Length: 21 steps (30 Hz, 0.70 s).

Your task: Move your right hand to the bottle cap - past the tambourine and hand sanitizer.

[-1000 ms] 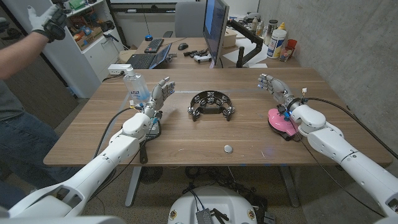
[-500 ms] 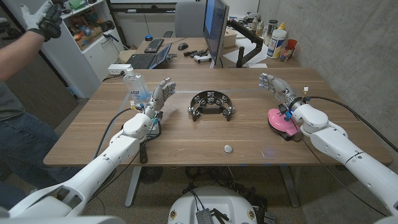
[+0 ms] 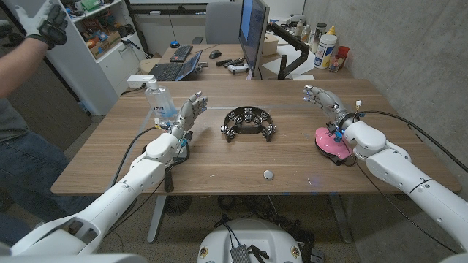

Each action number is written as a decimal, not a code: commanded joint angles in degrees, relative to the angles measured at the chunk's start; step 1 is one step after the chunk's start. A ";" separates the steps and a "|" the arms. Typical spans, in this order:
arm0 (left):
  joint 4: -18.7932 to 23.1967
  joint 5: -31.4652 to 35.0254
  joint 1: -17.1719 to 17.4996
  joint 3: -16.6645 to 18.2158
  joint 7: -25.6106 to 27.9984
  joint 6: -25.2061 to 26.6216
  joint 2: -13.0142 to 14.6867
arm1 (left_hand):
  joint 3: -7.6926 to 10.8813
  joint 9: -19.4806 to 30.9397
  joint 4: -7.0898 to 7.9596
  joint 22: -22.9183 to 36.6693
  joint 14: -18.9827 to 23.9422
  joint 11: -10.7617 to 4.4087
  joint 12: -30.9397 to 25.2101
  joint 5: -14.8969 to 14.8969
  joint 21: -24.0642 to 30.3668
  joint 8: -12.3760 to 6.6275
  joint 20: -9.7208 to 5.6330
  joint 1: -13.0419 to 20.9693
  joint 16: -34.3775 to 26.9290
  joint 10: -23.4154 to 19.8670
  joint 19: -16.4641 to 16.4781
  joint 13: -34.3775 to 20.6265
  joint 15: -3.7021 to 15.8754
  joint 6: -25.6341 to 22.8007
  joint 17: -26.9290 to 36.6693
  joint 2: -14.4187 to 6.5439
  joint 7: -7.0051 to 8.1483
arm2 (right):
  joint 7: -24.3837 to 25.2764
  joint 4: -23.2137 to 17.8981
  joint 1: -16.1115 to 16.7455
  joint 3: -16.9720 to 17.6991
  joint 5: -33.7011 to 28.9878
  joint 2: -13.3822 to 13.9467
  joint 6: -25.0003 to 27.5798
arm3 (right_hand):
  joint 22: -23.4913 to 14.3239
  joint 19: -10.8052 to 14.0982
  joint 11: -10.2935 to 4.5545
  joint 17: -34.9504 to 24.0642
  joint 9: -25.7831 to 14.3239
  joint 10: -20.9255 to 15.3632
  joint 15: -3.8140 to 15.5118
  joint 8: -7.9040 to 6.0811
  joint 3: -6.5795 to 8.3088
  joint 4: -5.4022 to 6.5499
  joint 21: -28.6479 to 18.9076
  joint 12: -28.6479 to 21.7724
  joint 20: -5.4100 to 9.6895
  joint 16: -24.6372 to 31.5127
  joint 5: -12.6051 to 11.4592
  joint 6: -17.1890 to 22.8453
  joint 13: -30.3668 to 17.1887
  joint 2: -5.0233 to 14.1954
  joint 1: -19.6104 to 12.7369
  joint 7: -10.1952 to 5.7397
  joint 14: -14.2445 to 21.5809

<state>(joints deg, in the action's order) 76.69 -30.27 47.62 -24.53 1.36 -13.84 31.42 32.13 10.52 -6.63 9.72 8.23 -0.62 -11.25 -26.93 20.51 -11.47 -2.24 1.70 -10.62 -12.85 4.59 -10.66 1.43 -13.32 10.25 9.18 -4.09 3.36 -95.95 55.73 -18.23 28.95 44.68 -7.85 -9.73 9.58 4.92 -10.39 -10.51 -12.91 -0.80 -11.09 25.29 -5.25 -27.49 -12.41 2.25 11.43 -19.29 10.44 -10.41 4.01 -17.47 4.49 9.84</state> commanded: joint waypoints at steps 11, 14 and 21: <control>1.16 0.10 0.26 -0.12 -0.49 0.35 0.57 | -0.44 0.35 -0.05 0.32 0.06 0.13 -0.11 -0.40 -0.59 -0.25 -2.37 0.38 -0.29 0.26 0.50 -0.11 -0.66 -0.56 0.15 -0.27 0.00 | 1.29 -4.35 1.59 -0.23 -3.08 0.66 -0.21 | -0.30 0.15 -0.59 0.02 -0.14 -1.01 -0.17 -0.72 0.21 -1.25 0.84 -0.40 0.90 -0.34 -0.53 1.53 -0.22 -0.79 -0.78 -2.39 0.53; 1.15 0.09 0.34 -0.02 -0.52 0.18 0.65 | -0.53 0.36 -0.07 0.33 0.06 0.61 -0.14 -0.46 -0.70 -0.26 -2.29 0.40 -0.29 0.23 0.53 -0.11 -0.69 -0.63 0.15 -0.31 -0.25 | 1.17 -4.67 1.43 -0.41 -3.33 0.78 0.26 | -0.31 0.14 -0.82 0.04 -0.13 -1.17 -0.18 -0.71 0.31 -1.43 0.97 -0.44 0.92 -0.39 -0.60 1.65 -0.23 -0.77 -0.99 -2.60 0.54; 1.17 0.02 0.39 0.19 -0.63 0.11 0.92 | -0.64 0.36 -0.08 0.34 0.01 0.50 -0.11 -0.53 -0.83 -0.27 -2.25 0.43 -0.28 0.34 0.59 -0.11 -0.85 -0.71 0.15 -0.35 -0.26 | 1.56 -6.11 1.49 -0.51 -4.01 1.38 1.83 | -0.33 -0.09 -1.23 0.01 -0.12 -1.42 -0.30 -0.88 0.41 -1.77 1.42 -0.46 0.80 -0.57 -0.74 2.49 -0.24 -0.85 -1.29 -4.07 0.29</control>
<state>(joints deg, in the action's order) 77.62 -30.09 47.78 -24.60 0.97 -13.65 31.93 31.81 10.81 -6.65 9.72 7.93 -0.31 -11.25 -27.13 19.85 -11.47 -2.24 1.70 -10.62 -12.54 4.59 -10.67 1.12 -13.63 10.25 9.18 -4.40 4.45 -100.14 57.09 -18.46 26.06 45.48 -7.74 -9.72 9.57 3.89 -10.40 -10.50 -13.93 -0.81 -11.53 25.56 -6.74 -26.27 -12.41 2.25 11.01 -19.72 12.61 -10.55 3.38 -18.09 1.08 9.84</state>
